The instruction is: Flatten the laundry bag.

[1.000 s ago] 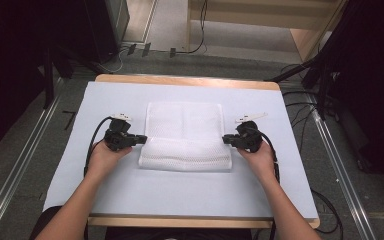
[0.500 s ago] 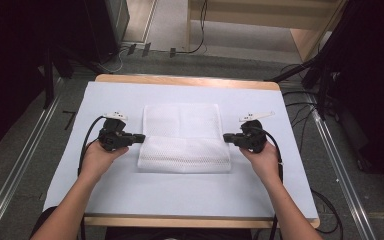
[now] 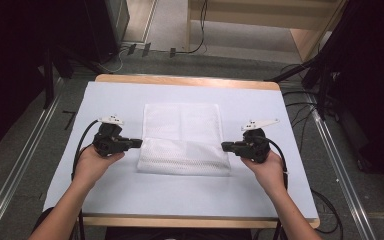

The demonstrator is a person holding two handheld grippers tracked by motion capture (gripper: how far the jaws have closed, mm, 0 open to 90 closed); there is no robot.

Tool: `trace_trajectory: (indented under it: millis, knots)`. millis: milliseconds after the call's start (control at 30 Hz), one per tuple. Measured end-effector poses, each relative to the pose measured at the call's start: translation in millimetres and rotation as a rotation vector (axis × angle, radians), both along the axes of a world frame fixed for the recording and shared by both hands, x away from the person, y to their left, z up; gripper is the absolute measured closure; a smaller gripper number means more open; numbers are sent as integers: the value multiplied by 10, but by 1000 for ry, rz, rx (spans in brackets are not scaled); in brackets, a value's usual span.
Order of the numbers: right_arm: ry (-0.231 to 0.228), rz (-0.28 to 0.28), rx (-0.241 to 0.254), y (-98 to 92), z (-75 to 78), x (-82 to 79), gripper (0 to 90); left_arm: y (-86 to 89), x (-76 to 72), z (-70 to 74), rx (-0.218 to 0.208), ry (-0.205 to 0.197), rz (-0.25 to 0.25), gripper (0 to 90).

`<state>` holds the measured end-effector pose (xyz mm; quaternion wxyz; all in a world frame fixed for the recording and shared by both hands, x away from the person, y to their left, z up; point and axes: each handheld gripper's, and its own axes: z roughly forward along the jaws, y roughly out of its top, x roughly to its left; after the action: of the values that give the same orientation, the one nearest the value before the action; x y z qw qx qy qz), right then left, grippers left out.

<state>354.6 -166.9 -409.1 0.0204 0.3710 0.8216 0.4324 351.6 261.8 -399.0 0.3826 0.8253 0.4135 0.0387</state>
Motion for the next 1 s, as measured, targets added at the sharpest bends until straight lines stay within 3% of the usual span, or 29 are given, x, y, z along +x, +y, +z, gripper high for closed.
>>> trace_trajectory:
  millis: [167, 300, 433, 533, 633, 700, 833, 1000]
  knots:
    - [-9, 23, 10, -8, 35, -126, 892, 32, 161, 31, 6, -14, 27, 887]
    - [-18, 28, 22, -35, 59, -191, 892, 45, 336, -33, -6, 1, 62, 886]
    - [-25, 32, 26, -57, 66, -239, 892, -7, 419, -118, -23, 28, 48, 880]
    - [-22, 29, 30, -76, 69, -274, 892, -58, 409, -131, -22, 34, 32, 879]
    - [-25, 25, 31, -90, 70, -303, 891, -113, 372, -139, -51, 46, 4, 878]
    - [-31, 19, 34, -107, 83, -352, 891, -165, 313, -153, -55, 68, -26, 873]
    - [-41, 20, 35, -141, 108, -429, 891, -174, 219, -107, -63, 66, -58, 858]
    - [-13, 18, 35, -181, 64, -519, 885, -167, 44, -84, -55, 66, -82, 845]
